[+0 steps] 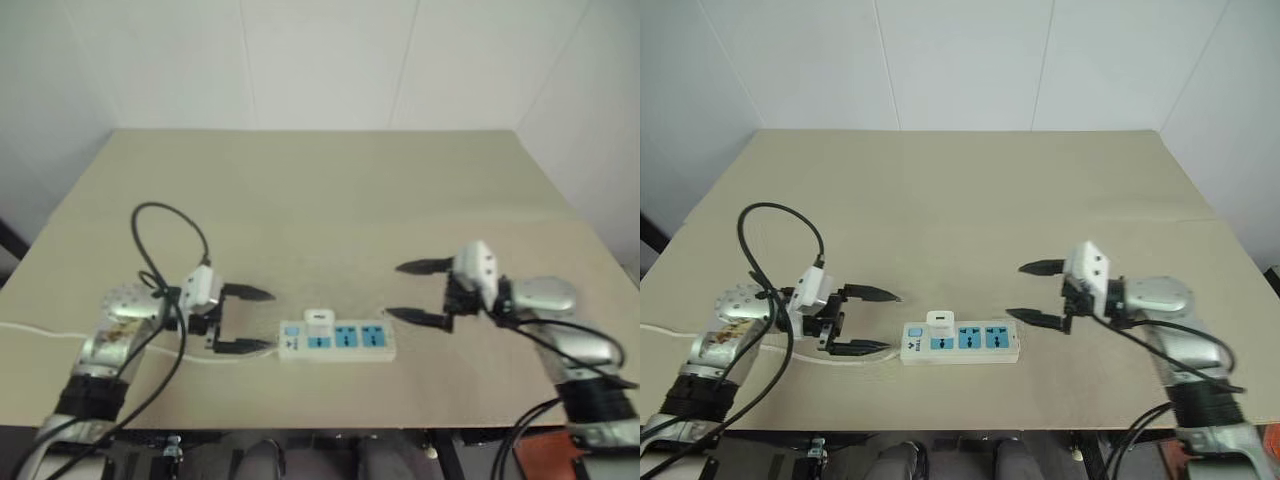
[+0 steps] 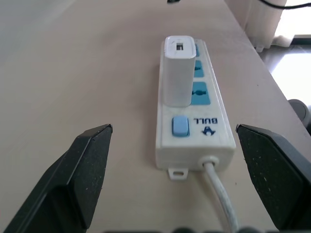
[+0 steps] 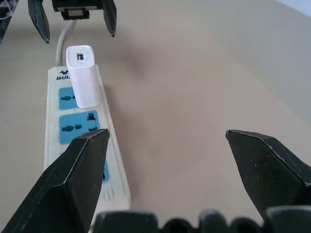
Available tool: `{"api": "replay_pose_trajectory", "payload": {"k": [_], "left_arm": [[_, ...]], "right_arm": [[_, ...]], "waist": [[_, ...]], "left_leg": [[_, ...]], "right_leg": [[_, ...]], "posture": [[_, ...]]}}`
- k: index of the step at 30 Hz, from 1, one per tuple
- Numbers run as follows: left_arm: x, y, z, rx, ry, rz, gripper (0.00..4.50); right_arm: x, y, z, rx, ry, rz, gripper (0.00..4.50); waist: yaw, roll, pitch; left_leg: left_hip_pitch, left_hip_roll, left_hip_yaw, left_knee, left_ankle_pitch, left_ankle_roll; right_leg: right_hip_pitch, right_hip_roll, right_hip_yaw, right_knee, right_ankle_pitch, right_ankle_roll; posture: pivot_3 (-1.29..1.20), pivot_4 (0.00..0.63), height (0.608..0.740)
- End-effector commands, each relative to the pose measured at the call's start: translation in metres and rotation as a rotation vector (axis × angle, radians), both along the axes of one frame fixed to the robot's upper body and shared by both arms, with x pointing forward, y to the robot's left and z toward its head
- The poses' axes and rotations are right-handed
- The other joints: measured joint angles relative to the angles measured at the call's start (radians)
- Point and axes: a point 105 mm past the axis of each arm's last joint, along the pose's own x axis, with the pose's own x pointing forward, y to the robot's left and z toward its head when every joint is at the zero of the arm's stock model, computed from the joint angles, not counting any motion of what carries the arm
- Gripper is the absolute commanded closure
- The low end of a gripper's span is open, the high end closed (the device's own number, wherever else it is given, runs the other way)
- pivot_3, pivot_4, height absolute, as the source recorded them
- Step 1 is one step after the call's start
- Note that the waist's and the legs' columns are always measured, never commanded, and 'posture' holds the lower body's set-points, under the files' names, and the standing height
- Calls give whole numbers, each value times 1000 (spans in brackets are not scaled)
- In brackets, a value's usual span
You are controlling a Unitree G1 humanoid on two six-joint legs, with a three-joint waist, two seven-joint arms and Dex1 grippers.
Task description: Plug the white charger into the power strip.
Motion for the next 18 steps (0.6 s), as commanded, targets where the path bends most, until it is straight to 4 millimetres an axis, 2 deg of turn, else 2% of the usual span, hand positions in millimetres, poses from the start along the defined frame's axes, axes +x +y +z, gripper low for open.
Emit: {"api": "replay_pose_trajectory", "payload": {"k": [1, 5, 8, 18], "left_arm": [[-3, 18, 16, 14, -54, 66, 65], [-9, 36, 21, 49, -45, 158, 65], [-11, 41, 24, 44, -41, 207, 65], [-20, 31, 19, 24, -1, 206, 65]], "right_arm": [[-10, -21, 16, -31, -41, -52, 0], [-16, -47, 18, -116, -41, -152, 0], [-20, -57, 22, -141, -46, -184, 0], [-32, -63, 15, -173, -59, -175, 0]], "waist": [[0, 0, 1], [-1, 0, 4], [-2, 0, 5], [-7, -1, 5]], "left_leg": [[0, 0, 1, 0, 0, 0], [1, 0, 2, 0, 0, 0], [1, 0, 2, 0, 0, 0], [3, 0, 2, 1, 0, 0]], "right_leg": [[0, -1, 0, 0, 0, 0], [0, -1, 0, 0, -3, 5], [1, -1, 0, 0, -3, 5], [2, -1, 1, 0, -2, 4]], "posture": [[0, 150, 740], [0, 150, 740], [0, 150, 740], [0, 150, 740]]}}
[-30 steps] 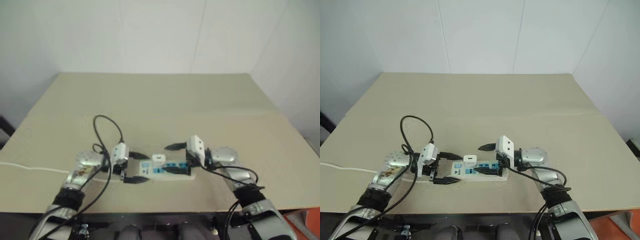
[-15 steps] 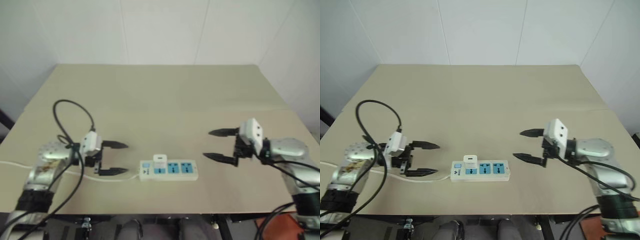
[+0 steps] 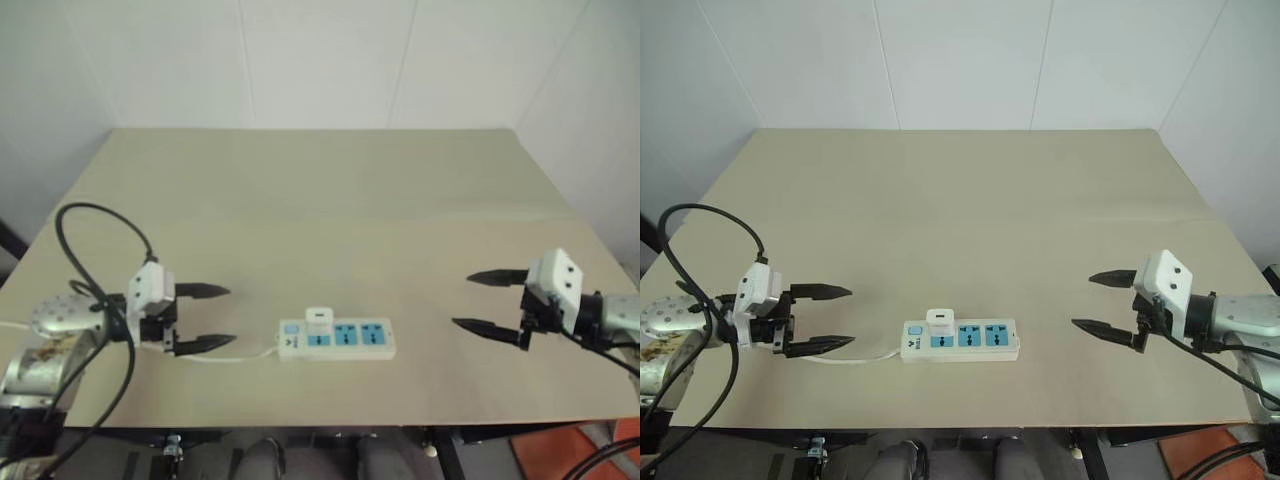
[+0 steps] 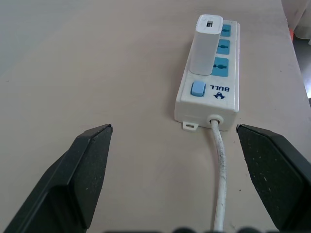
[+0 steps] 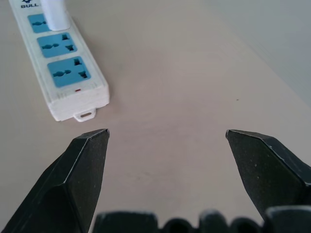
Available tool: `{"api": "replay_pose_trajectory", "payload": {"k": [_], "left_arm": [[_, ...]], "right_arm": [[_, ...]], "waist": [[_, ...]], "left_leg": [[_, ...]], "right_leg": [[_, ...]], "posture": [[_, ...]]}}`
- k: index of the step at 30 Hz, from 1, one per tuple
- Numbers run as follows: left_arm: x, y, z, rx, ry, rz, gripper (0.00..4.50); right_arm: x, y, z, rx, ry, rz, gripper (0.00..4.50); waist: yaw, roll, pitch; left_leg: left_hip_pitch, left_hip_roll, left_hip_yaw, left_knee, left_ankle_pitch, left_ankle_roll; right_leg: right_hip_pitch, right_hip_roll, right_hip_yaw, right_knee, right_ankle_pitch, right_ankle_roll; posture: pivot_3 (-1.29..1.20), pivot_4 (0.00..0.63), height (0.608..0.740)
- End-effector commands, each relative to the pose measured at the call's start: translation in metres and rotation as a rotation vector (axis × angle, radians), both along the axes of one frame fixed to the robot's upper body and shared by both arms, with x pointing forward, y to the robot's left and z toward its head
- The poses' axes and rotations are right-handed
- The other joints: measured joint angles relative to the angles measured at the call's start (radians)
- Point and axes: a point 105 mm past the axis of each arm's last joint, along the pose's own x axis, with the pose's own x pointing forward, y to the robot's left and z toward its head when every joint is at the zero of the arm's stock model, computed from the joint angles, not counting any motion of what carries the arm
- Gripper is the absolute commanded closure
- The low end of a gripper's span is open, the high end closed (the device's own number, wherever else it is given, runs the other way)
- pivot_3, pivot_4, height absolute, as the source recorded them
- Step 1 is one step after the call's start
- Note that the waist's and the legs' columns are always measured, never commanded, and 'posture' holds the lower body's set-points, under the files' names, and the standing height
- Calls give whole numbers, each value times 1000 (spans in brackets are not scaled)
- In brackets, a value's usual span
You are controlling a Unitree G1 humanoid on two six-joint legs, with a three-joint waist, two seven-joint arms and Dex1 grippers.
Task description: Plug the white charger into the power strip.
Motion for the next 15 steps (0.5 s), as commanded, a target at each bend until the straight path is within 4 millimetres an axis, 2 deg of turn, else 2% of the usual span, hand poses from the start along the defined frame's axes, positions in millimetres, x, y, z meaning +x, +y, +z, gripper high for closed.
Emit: {"api": "replay_pose_trajectory", "payload": {"k": [1, 15], "left_arm": [[-1, -1, 8, -4, -26, -4, 65], [1, -3, 10, 4, -15, -31, 65]], "right_arm": [[-2, -1, 19, -21, -101, 4, 0], [-3, -3, 17, -27, -103, -1, 0]], "waist": [[-2, 0, 0], [-3, 0, 0]], "left_leg": [[0, 0, 0, 0, 0, 0], [2, 0, 0, 1, 0, 0]], "right_leg": [[0, 0, 0, 0, 0, 0], [3, 0, 0, 1, 1, -2]], "posture": [[0, 150, 740], [0, 150, 740]]}}
